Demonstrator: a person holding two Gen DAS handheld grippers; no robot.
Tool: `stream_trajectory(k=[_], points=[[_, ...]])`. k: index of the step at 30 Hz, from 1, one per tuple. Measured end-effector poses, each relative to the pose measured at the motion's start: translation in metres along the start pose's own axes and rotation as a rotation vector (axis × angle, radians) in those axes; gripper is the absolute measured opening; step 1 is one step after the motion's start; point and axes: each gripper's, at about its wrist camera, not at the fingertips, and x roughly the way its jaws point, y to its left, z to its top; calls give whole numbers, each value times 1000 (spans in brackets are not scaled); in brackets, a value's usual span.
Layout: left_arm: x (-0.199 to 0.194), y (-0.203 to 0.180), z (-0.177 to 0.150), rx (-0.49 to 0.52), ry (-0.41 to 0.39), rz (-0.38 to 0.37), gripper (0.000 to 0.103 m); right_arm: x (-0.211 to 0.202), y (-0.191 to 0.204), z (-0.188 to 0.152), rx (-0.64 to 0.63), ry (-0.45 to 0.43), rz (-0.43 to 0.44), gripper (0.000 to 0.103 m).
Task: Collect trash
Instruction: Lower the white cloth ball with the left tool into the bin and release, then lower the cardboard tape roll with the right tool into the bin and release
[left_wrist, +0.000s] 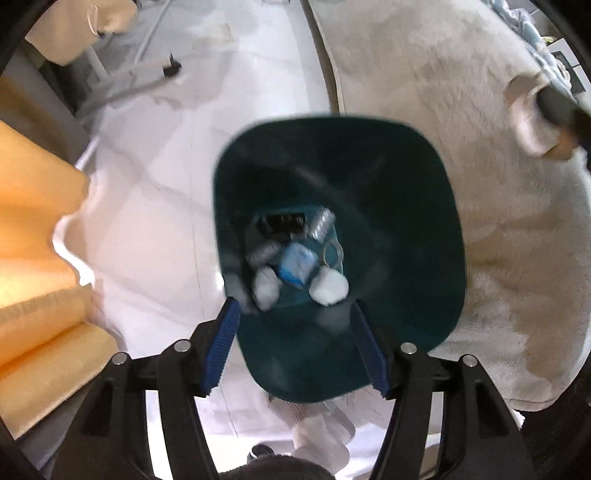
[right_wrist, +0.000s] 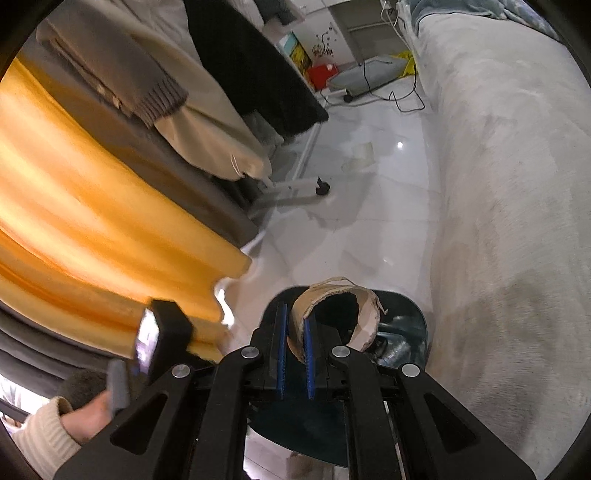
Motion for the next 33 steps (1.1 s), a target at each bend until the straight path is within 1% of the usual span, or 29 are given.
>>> stream_trajectory(k=[1, 3, 6, 9, 10, 13, 14, 19, 21, 23, 24, 26, 27, 28, 29, 30, 33], points=[[-5, 3, 1, -7, -23, -5, 65, 5, 1, -1, -10, 15, -13, 9], [-12, 8, 4, -15, -55, 4, 61, 14, 4, -4, -24, 43, -32, 9], [-30, 9, 7, -21, -131, 17, 58, 26, 7, -11, -59, 92, -64, 9], [-56, 10, 9, -32, -223, 4, 56, 37, 11, -17, -87, 135, -89, 9], [-70, 10, 9, -43, -271, -3, 56, 41, 12, -19, -93, 145, -97, 9], [-96, 9, 12, -38, -375, 22, 55, 51, 12, -25, -106, 185, -113, 9], [-105, 8, 13, -36, -413, 19, 55, 54, 12, -27, -108, 197, -117, 9], [-134, 8, 20, -56, -541, -56, 55, 72, 16, -38, -134, 278, -147, 9], [-140, 9, 20, -63, -568, -77, 55, 76, 17, -42, -140, 301, -158, 9], [-148, 11, 20, -80, -607, -135, 55, 79, 16, -45, -139, 317, -159, 9], [-152, 13, 20, -88, -621, -148, 55, 82, 15, -46, -137, 324, -163, 9], [-160, 14, 19, -99, -646, -163, 55, 85, 14, -51, -133, 343, -163, 14], [-163, 13, 18, -101, -653, -167, 55, 86, 14, -55, -134, 356, -165, 19], [-166, 13, 17, -104, -660, -175, 55, 87, 13, -57, -140, 363, -172, 27], [-168, 12, 16, -110, -666, -186, 55, 87, 14, -60, -146, 368, -180, 30], [-170, 11, 16, -110, -670, -190, 55, 87, 15, -60, -148, 369, -184, 33], [-175, 4, 14, -87, -685, -171, 55, 87, 17, -62, -155, 365, -194, 33]])
